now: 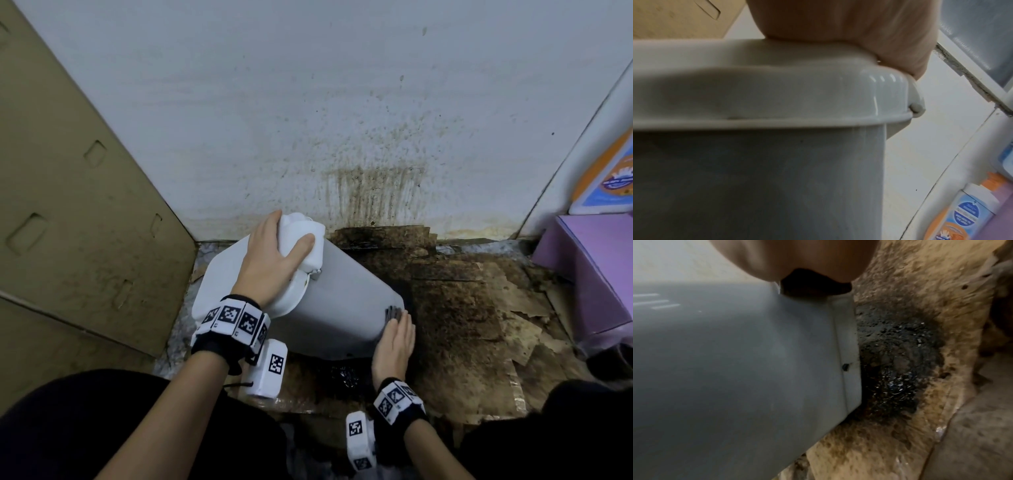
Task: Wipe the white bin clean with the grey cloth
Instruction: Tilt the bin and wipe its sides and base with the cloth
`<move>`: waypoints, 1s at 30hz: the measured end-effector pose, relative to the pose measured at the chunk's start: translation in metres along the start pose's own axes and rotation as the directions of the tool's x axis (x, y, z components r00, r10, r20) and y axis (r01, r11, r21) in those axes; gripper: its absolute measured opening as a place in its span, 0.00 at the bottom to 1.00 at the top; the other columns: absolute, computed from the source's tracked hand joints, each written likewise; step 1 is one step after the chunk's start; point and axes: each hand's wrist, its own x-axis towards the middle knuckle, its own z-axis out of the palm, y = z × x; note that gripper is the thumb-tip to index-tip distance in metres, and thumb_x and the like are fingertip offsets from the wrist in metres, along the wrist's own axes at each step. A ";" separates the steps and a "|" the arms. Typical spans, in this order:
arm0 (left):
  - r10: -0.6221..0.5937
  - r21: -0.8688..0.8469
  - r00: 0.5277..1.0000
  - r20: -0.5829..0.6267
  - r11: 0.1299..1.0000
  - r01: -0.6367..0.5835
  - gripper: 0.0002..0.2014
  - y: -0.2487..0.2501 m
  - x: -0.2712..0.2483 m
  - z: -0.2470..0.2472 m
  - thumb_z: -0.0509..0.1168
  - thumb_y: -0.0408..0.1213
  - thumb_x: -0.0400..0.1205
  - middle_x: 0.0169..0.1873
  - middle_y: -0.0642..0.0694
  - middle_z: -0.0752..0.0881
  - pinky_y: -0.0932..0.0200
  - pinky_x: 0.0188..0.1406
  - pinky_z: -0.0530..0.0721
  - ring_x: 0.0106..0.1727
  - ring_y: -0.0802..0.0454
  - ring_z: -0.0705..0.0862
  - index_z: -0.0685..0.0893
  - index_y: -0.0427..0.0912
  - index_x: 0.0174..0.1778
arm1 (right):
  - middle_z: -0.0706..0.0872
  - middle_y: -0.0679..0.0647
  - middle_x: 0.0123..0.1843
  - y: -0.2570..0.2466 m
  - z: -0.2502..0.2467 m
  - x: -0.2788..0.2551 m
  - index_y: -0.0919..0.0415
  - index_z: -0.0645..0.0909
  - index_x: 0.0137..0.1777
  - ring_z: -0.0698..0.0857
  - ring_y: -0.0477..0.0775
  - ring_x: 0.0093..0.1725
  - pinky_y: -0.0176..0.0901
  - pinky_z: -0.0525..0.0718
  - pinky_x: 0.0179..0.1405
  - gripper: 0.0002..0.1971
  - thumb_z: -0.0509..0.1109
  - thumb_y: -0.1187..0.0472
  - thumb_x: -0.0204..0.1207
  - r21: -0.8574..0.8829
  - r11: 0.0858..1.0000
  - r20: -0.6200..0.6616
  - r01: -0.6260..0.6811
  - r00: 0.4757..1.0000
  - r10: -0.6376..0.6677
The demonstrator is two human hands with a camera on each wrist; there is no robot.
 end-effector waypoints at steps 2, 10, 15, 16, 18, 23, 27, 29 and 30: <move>0.000 0.001 1.000 0.001 1.000 0.000 0.44 -0.002 0.001 -0.001 0.59 0.65 0.76 0.83 0.51 0.65 0.55 0.77 0.62 0.83 0.52 0.64 0.59 0.47 0.86 | 0.55 0.54 0.89 -0.017 0.003 -0.005 0.60 0.56 0.87 0.50 0.51 0.88 0.41 0.41 0.85 0.26 0.45 0.53 0.91 -0.015 0.999 0.010 0.033 0.999 -0.033; 0.006 0.004 1.000 -0.002 1.000 -0.006 0.49 -0.006 0.000 -0.005 0.54 0.71 0.71 0.83 0.49 0.66 0.46 0.82 0.64 0.82 0.50 0.65 0.60 0.46 0.86 | 0.50 0.42 0.88 -0.104 0.018 -0.038 0.53 0.51 0.88 0.46 0.41 0.87 0.43 0.41 0.86 0.29 0.43 0.49 0.88 -0.016 0.902 0.248 0.432 0.875 -0.415; 0.003 -0.019 1.000 -0.002 1.000 -0.003 0.49 -0.006 0.000 -0.005 0.56 0.71 0.71 0.82 0.50 0.67 0.46 0.82 0.64 0.82 0.51 0.65 0.61 0.46 0.86 | 0.45 0.40 0.89 -0.086 0.003 -0.011 0.48 0.47 0.88 0.43 0.35 0.86 0.38 0.42 0.85 0.28 0.42 0.47 0.88 -0.026 0.868 0.342 0.496 0.820 -0.459; 0.006 -0.021 1.000 -0.004 1.000 -0.006 0.49 -0.006 0.000 -0.004 0.56 0.71 0.71 0.81 0.50 0.67 0.46 0.82 0.65 0.82 0.51 0.65 0.61 0.46 0.85 | 0.44 0.41 0.89 -0.081 -0.002 -0.001 0.49 0.47 0.88 0.43 0.37 0.86 0.37 0.41 0.85 0.28 0.42 0.49 0.89 -0.055 0.883 0.360 0.466 0.835 -0.417; 0.015 -0.025 1.000 -0.009 1.000 -0.016 0.48 -0.005 -0.003 -0.001 0.57 0.70 0.71 0.80 0.51 0.68 0.46 0.81 0.66 0.81 0.51 0.66 0.62 0.46 0.85 | 0.44 0.44 0.88 -0.066 -0.011 0.021 0.57 0.46 0.88 0.42 0.44 0.87 0.35 0.37 0.83 0.26 0.43 0.56 0.91 -0.161 0.895 0.394 0.417 0.858 -0.329; 0.026 -0.030 1.000 -0.008 0.999 -0.026 0.47 0.001 -0.008 0.003 0.57 0.70 0.71 0.79 0.53 0.68 0.55 0.76 0.65 0.80 0.54 0.66 0.62 0.48 0.84 | 0.47 0.58 0.89 -0.022 -0.024 0.067 0.63 0.49 0.87 0.46 0.53 0.88 0.41 0.39 0.85 0.25 0.43 0.60 0.92 -0.284 0.924 0.399 0.255 0.908 -0.128; 0.027 -0.026 1.000 -0.013 0.999 -0.027 0.46 -0.001 -0.008 0.001 0.57 0.70 0.72 0.78 0.54 0.69 0.57 0.74 0.65 0.79 0.55 0.67 0.62 0.49 0.84 | 0.48 0.55 0.90 -0.014 -0.023 0.081 0.61 0.50 0.88 0.46 0.51 0.88 0.42 0.40 0.85 0.26 0.43 0.55 0.91 -0.266 0.954 0.389 0.134 0.921 -0.021; 0.028 -0.018 0.999 -0.024 0.999 -0.028 0.46 -0.004 -0.008 -0.001 0.57 0.70 0.72 0.78 0.54 0.69 0.57 0.74 0.64 0.79 0.54 0.67 0.62 0.49 0.84 | 0.48 0.55 0.90 -0.014 -0.015 0.083 0.60 0.50 0.88 0.46 0.52 0.88 0.45 0.38 0.86 0.27 0.43 0.53 0.91 -0.273 0.953 0.368 0.130 0.930 -0.022; 0.027 -0.016 0.999 -0.030 0.999 -0.028 0.46 -0.005 -0.010 -0.001 0.57 0.70 0.72 0.79 0.54 0.69 0.56 0.75 0.64 0.80 0.54 0.66 0.62 0.49 0.84 | 0.48 0.54 0.90 -0.014 -0.012 0.083 0.59 0.50 0.88 0.45 0.52 0.88 0.47 0.38 0.86 0.27 0.43 0.53 0.90 -0.271 0.954 0.358 0.131 0.933 -0.026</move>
